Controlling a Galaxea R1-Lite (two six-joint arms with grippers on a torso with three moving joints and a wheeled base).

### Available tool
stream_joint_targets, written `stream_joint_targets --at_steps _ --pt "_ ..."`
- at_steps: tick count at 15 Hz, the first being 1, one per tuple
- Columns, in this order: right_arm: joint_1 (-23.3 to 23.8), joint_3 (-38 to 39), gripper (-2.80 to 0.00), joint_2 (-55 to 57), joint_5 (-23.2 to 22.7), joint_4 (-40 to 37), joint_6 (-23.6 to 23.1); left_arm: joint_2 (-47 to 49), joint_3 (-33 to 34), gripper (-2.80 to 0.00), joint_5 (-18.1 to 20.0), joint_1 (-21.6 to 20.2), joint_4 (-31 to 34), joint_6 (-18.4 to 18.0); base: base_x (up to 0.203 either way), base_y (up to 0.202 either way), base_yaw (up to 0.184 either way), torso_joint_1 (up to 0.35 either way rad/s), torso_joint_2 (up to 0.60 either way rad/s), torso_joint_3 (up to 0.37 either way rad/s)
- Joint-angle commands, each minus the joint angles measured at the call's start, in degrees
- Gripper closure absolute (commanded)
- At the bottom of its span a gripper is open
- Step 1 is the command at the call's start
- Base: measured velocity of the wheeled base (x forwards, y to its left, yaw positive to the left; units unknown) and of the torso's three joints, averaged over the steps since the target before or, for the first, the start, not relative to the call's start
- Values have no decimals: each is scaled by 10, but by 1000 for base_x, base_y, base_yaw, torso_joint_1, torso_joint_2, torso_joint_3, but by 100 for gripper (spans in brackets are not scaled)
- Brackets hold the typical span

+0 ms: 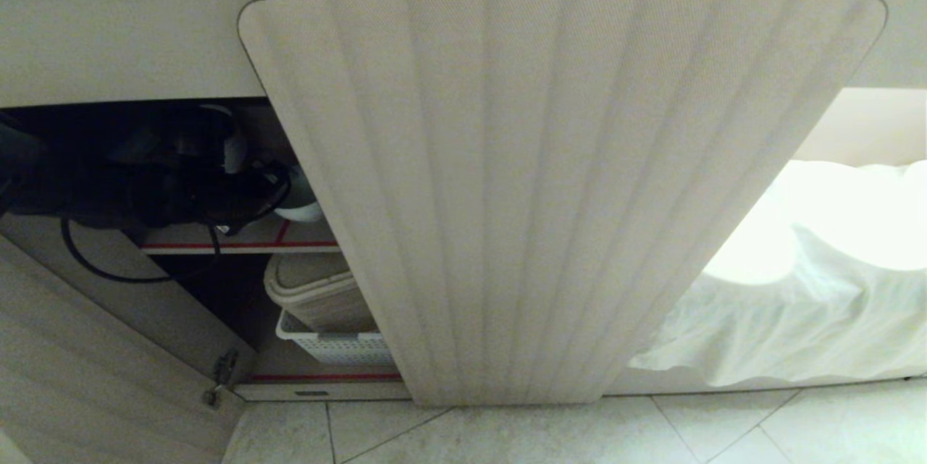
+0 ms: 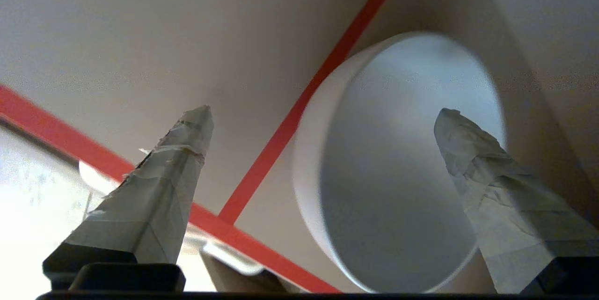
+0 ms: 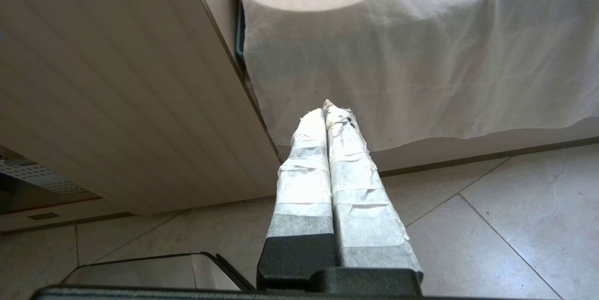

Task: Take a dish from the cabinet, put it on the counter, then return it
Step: Put it back into the cabinet, then close the cabinet door

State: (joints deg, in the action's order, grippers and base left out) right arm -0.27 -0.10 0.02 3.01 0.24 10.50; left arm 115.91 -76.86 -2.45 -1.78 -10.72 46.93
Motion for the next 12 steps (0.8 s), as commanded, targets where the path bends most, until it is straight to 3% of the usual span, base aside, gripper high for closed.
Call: stream_joint_targets --at_steps 1,6,12 --pt "0 0 0 0 1 0 1 -12 29 -280 -3 0 -42 -17 0 0 0 0 0 0" --pt "0 0 0 0 1 0 1 -27 112 -280 -4 -1 -194 -88 0 0 0 0 0 0" --pt "0 0 0 0 0 0 1 -48 161 -280 -5 -1 -266 -134 0 0 0 0 0 0"
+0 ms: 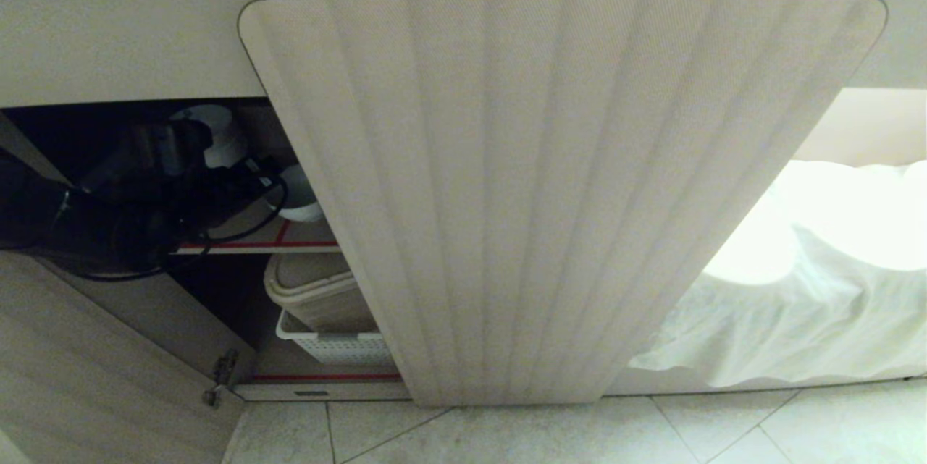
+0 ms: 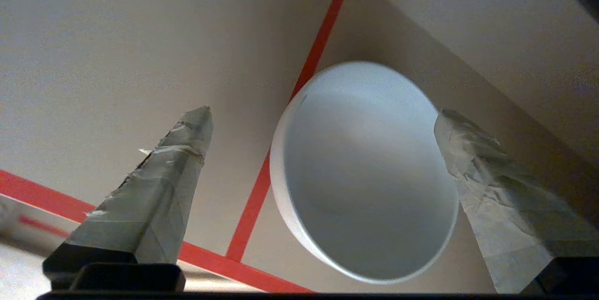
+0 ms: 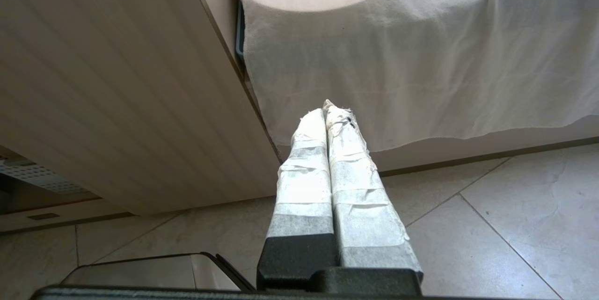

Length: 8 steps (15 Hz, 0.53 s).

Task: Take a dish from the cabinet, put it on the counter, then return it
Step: Close the cabinet door

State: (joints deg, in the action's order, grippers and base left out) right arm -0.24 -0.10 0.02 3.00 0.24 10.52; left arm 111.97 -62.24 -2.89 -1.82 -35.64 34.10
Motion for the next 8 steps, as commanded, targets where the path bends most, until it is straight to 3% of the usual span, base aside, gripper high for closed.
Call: stream_joint_targets --at_steps 1,8 --pt "0 0 0 0 0 0 0 -12 31 -280 0 0 -44 -22 0 0 0 0 0 0" --pt "0 0 0 0 1 0 0 -19 118 -280 9 -20 -182 -112 0 0 0 0 0 0"
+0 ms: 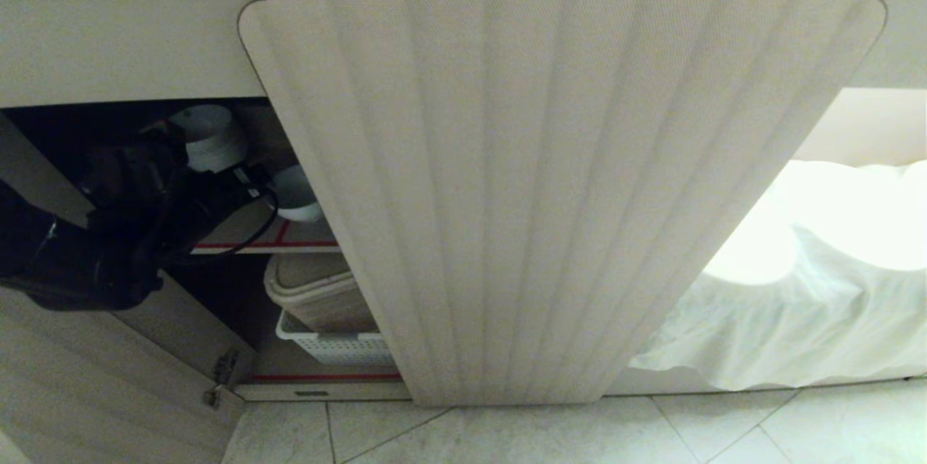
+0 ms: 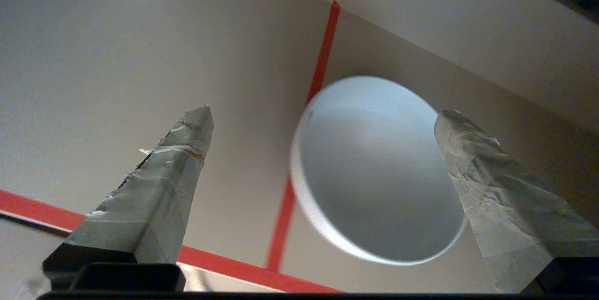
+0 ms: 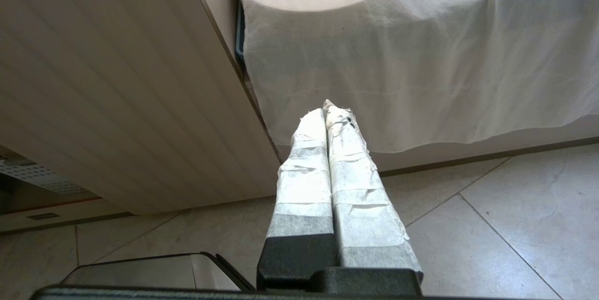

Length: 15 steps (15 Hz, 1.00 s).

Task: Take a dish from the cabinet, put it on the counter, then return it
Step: Close the cabinet door

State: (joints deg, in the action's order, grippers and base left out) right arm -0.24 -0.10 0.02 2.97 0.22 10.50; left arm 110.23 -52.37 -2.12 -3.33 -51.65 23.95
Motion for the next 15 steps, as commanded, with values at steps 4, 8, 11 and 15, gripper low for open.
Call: stream_joint_targets --at_steps 4,8,11,15 --pt "0 0 0 0 0 0 1 -19 59 -280 6 -6 -58 -25 0 0 0 0 0 0" --pt "0 0 0 0 0 0 1 -42 88 0 12 -6 -59 -37 0 0 0 0 0 0" --pt "0 0 0 0 0 0 1 -59 105 0 12 -5 -59 -39 0 0 0 0 0 0" --pt "0 0 0 0 0 0 1 -87 156 0 12 -6 -77 -40 0 0 0 0 0 0"
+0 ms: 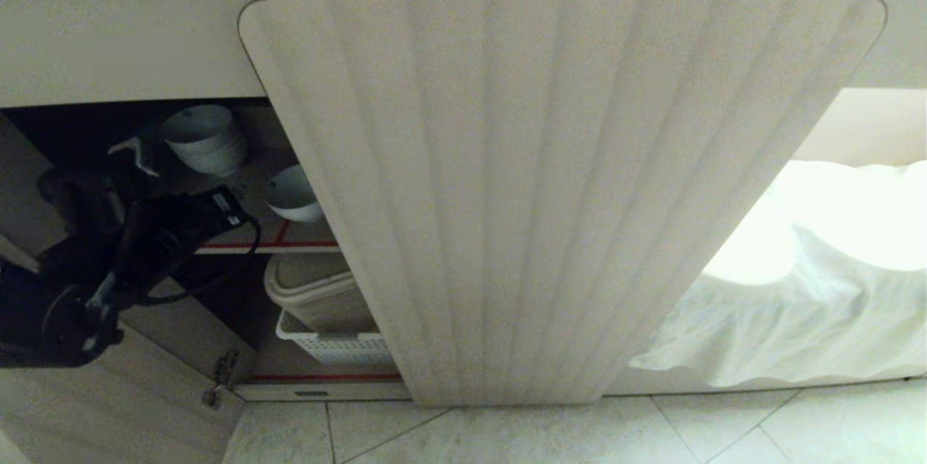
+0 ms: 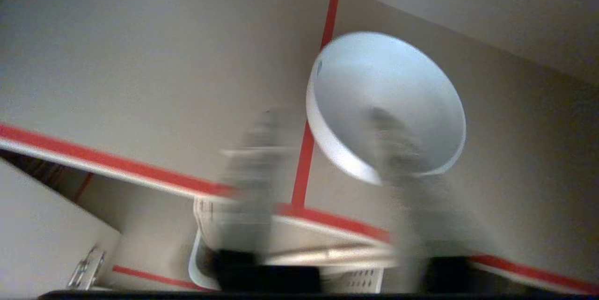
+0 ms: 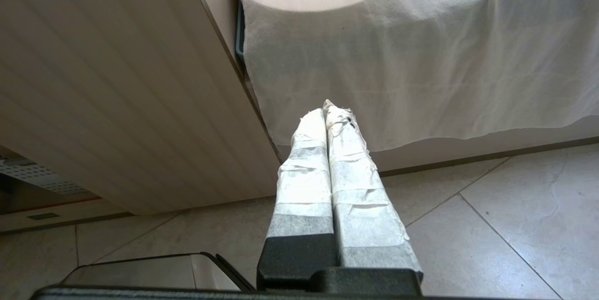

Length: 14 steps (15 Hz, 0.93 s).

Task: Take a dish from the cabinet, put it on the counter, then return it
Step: Close the cabinet door

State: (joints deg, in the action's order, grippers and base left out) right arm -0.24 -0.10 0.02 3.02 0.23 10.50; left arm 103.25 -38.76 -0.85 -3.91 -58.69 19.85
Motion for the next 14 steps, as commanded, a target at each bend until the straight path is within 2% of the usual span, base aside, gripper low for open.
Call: stream_joint_targets --at_steps 1,14 --pt "0 0 0 0 0 0 1 -26 33 0 0 0 -9 1 0 0 0 0 0 0" --pt "0 0 0 0 0 0 1 -144 163 0 -1 -1 -9 1 0 0 0 0 0 0"
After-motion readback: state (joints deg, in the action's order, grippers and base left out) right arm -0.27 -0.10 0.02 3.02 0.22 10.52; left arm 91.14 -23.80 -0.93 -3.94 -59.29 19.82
